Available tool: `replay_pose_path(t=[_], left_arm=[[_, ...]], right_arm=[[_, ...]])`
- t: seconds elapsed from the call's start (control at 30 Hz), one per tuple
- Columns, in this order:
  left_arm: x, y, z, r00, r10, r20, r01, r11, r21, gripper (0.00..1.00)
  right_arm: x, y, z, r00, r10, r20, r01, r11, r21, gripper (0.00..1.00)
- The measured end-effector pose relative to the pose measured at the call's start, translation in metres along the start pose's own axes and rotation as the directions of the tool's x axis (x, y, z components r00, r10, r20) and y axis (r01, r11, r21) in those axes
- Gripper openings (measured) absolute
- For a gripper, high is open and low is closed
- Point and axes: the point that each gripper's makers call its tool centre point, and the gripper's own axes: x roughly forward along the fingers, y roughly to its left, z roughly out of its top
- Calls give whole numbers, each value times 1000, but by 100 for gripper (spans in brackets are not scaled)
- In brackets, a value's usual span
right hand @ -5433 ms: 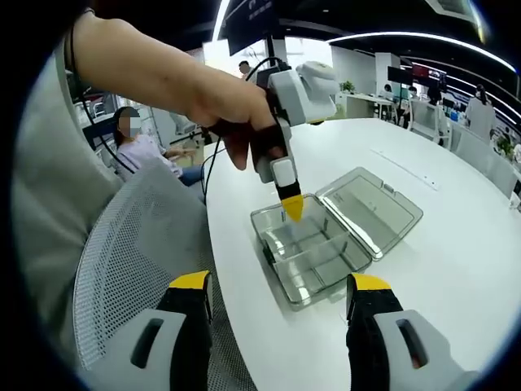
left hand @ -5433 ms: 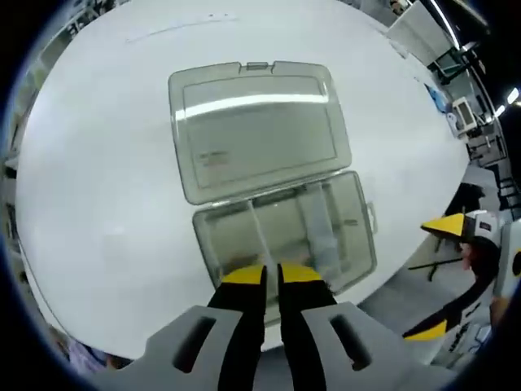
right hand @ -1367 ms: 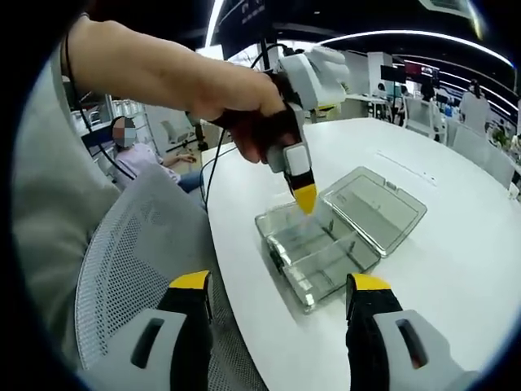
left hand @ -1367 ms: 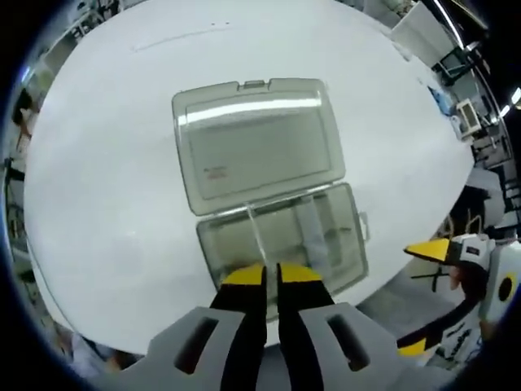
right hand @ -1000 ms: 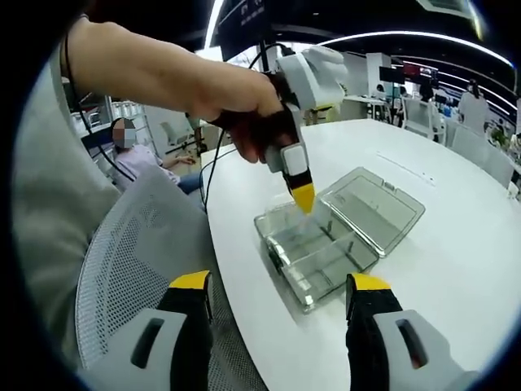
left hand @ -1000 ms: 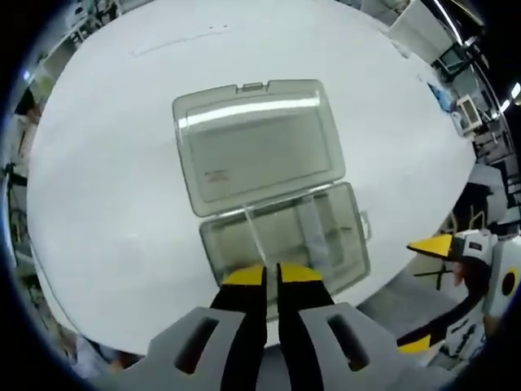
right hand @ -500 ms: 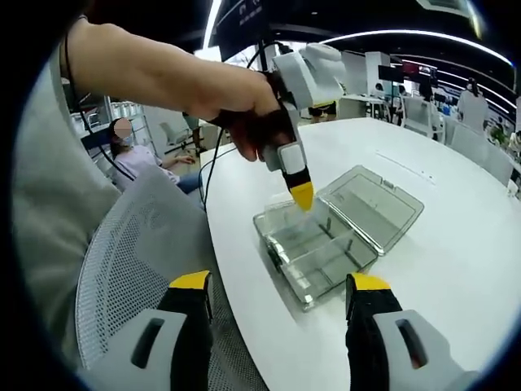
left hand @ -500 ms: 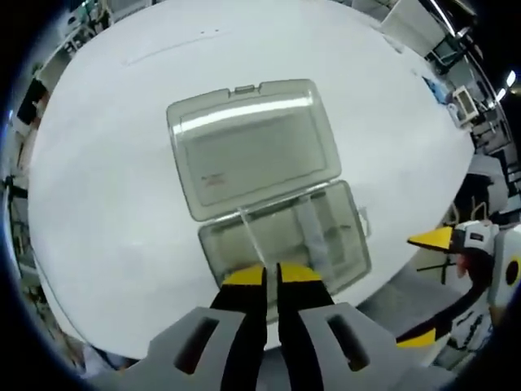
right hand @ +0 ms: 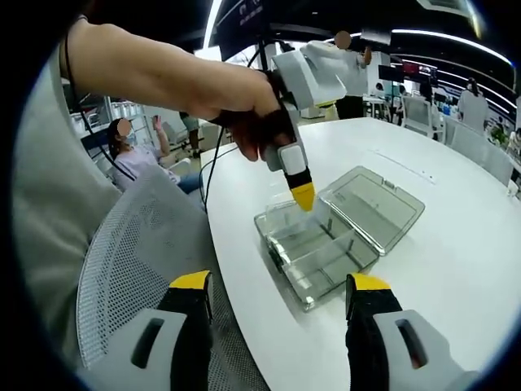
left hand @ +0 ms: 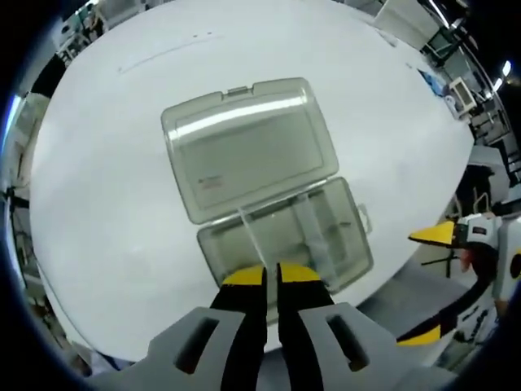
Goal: Insert the divider into the dual guide fixture by aligning both edges with the guide slots and pushing it downward to the bottom, including one-sided entry, uneven engagement, binding, and posture correction.
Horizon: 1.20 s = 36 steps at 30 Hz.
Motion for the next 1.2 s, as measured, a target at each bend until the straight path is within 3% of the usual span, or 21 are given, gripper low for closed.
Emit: replay_pose_path(t=[1.2], left_arm=[[4, 1, 2, 998, 14, -54, -11, 998, 59, 0]], right_arm=[[0, -1, -1, 1000, -2, -2, 2, 1000, 10, 64]])
